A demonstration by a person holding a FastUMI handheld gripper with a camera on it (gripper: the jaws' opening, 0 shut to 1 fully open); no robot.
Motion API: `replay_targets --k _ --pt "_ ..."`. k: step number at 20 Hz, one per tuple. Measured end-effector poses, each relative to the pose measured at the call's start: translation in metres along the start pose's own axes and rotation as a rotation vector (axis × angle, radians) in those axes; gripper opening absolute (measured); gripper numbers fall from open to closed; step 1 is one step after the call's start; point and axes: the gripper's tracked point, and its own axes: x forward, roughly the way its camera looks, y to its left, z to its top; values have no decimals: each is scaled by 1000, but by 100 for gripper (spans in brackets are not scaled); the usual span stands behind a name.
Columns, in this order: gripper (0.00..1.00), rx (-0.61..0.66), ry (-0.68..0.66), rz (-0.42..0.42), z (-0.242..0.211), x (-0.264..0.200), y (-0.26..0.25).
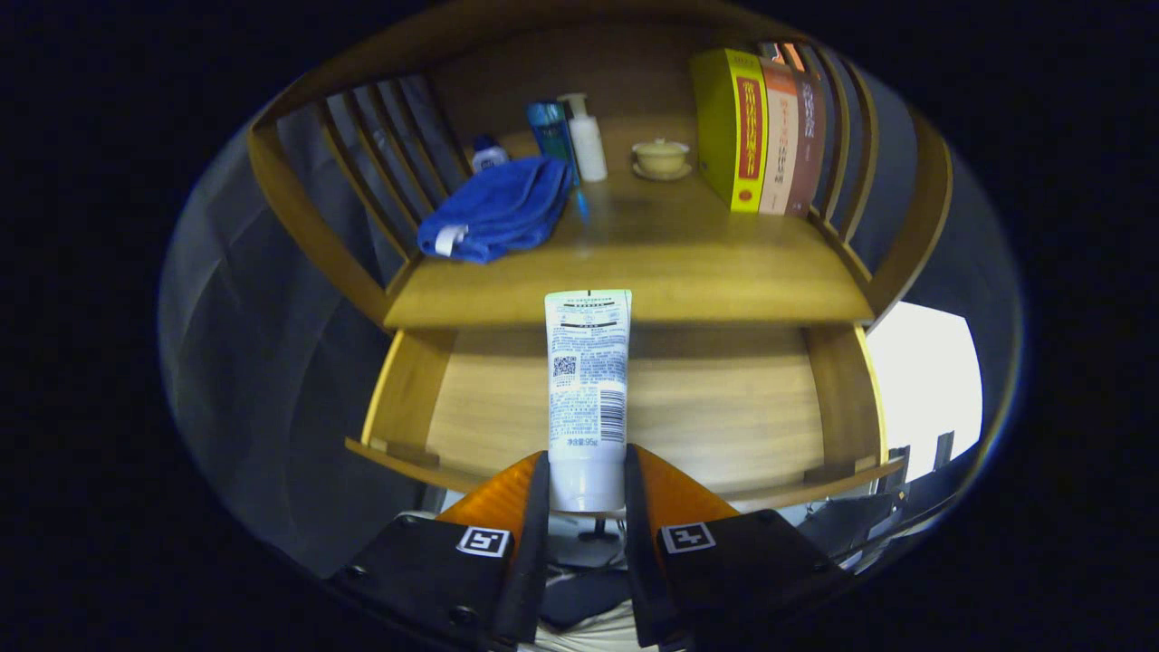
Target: Pull open the drawer, take out the items inside it, and place them on the countertop above the cabinet.
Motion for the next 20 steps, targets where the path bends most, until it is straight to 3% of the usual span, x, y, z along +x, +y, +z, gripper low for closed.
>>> replay_targets --k 4,9,16,20 --pt "47 21 -47 -47 63 30 2" --pt "47 46 -28 -120 101 84 -7" --pt "47 109 15 -173 101 118 -24" --pt "57 122 16 -178 98 123 -28"
